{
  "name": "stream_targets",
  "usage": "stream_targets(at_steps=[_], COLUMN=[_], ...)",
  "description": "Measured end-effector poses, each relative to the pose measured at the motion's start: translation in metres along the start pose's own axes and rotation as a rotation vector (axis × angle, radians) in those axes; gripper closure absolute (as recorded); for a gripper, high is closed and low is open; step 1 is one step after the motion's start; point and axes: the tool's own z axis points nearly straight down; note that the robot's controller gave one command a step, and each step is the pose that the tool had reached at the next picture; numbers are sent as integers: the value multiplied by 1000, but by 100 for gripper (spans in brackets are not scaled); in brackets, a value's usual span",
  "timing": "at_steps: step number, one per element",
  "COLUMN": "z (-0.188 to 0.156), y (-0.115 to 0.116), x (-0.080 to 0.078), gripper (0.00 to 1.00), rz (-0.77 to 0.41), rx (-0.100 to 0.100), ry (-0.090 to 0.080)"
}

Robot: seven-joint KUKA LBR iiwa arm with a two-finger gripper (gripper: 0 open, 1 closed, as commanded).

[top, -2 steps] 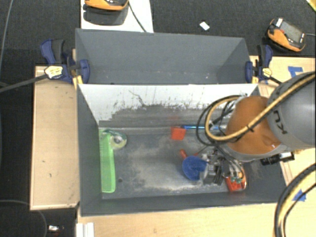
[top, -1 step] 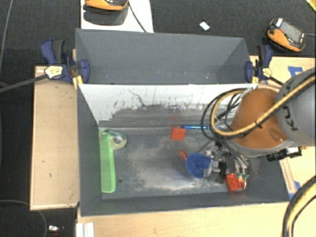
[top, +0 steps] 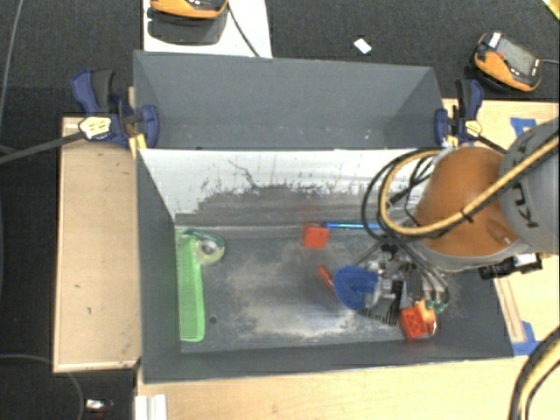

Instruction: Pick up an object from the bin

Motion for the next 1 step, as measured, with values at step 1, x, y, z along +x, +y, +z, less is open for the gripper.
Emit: stream_targets(at_steps=[1], z=[-15], y=[0], x=[-1], gripper=[100], rz=[-2], rx=[0], ry=[-2])
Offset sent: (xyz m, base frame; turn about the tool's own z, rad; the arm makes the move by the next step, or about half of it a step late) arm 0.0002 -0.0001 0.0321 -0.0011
